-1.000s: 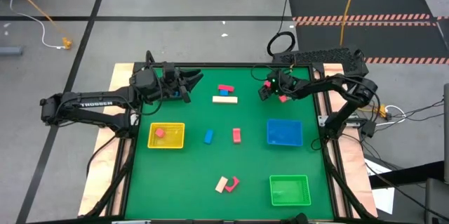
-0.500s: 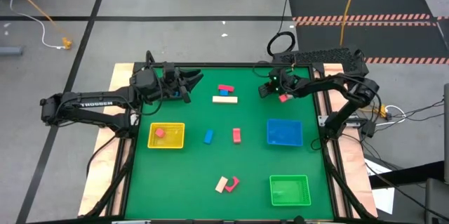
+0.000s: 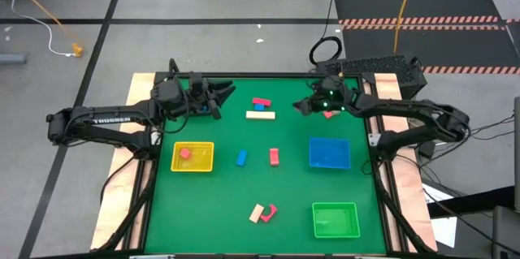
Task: Sort & place blocks by color
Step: Put the red half-circle block into the blue basket
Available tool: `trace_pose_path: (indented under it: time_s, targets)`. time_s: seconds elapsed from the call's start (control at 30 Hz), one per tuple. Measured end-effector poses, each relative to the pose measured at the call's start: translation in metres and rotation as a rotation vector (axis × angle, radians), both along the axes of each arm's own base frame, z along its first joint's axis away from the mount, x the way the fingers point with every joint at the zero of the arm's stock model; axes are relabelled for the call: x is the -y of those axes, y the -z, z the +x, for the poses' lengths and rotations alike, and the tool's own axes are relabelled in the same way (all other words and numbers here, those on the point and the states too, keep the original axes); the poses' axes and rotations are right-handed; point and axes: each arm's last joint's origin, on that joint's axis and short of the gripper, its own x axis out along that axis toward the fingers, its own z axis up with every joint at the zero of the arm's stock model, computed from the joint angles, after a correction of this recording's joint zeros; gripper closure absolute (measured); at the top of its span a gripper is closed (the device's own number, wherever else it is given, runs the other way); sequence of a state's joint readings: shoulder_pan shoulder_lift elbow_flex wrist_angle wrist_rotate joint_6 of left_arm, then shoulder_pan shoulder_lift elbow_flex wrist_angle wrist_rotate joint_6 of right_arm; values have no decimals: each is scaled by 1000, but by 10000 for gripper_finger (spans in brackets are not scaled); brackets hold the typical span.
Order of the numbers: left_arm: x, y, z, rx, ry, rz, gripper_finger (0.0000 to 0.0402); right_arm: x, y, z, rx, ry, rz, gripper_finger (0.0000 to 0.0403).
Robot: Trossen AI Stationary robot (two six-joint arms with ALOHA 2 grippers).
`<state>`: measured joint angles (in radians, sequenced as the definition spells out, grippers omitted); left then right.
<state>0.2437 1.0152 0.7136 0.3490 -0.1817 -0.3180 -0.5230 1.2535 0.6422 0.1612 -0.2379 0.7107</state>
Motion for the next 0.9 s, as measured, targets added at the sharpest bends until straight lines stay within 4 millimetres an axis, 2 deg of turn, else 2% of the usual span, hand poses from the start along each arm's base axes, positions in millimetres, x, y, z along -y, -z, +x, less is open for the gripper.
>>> trace_pose_path:
  time_s: [0.17,0.33,0.47,0.67,0.9]
  targets:
    - [0,3,0,-31,0,-9,266,-45,-16,10,87,-164,110,289]
    - [0,5,0,-52,0,-14,266,-88,-23,15,105,-283,236,289]
    - [0,7,0,-68,0,-18,266,-114,-24,14,81,-357,312,289]
    - [0,8,0,-84,0,-25,266,-138,-14,5,-82,-390,410,289]
    - [0,9,0,-86,0,-27,266,-144,-3,-15,-297,-312,515,289]
